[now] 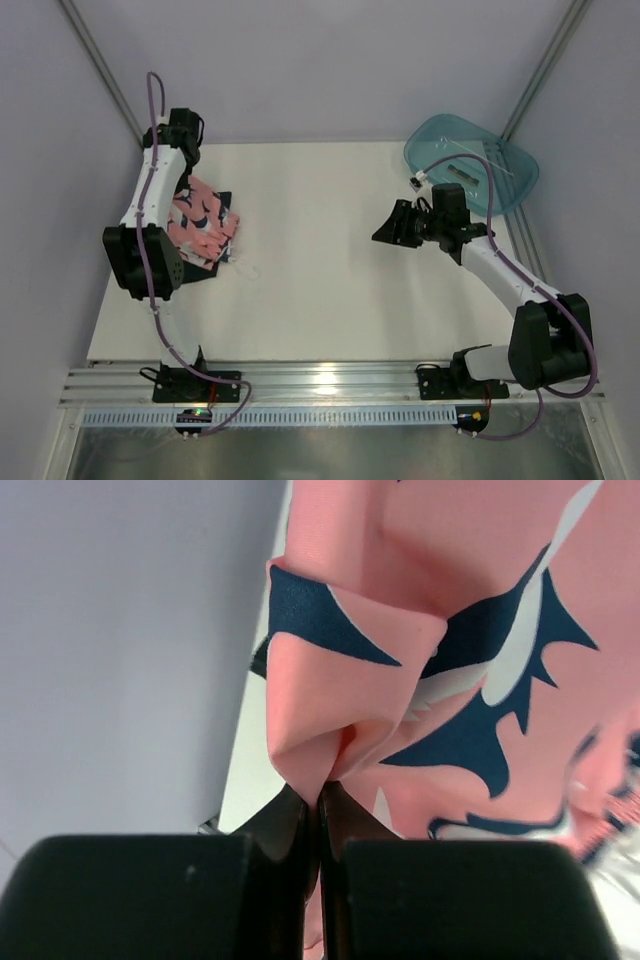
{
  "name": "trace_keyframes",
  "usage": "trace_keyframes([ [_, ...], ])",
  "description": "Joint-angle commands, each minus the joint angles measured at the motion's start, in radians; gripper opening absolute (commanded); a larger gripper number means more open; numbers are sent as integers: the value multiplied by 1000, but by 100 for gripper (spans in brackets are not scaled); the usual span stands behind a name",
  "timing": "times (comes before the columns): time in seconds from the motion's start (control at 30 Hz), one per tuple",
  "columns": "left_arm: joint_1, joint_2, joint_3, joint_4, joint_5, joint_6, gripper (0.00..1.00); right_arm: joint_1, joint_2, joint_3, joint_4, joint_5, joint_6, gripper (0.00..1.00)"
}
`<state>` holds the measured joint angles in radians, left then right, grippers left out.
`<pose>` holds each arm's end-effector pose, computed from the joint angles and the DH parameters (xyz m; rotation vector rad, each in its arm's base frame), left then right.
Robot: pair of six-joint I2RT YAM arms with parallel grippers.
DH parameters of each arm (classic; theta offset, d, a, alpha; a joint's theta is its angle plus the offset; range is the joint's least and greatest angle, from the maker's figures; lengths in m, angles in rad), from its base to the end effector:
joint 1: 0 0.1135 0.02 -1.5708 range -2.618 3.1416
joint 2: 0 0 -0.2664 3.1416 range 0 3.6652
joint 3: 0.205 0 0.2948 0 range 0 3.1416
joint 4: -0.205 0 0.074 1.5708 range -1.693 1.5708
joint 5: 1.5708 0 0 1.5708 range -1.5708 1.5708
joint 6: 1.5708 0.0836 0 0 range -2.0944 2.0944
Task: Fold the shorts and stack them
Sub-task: Move the shorts to the corner of the board.
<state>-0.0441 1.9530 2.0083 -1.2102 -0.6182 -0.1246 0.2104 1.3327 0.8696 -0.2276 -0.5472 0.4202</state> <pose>0.4633 0.0281 0.3065 -0.2771 2.5674 0.7740 0.3374 0.1165 0.2045 -0.0613 2.3153 0.9479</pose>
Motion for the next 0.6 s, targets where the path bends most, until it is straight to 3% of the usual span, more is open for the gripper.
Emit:
trace_keyframes([
  [0.0, 88, 62, -95, 145, -158, 26, 0, 6, 11, 34, -2, -39, -17, 48],
  [0.1, 176, 159, -80, 103, -155, -30, 0, 6, 20, 40, -29, 1, -44, 48],
  [0.13, 194, 182, -77, 95, -164, -64, 5, 6, 26, 31, -12, -6, -38, 48],
  [0.2, 234, 242, -60, 75, -199, -84, 20, 6, 40, 22, 11, -14, -28, 48],
  [0.23, 240, 260, -34, 74, -228, -95, 43, 6, 54, 22, 10, -14, -34, 48],
  [0.4, 227, 282, 69, 43, -201, -165, 51, 6, 46, 14, -7, 7, -55, 48],
  [0.57, 125, 127, -34, 63, -195, -204, 63, 6, 20, 12, -12, 29, -51, 48],
])
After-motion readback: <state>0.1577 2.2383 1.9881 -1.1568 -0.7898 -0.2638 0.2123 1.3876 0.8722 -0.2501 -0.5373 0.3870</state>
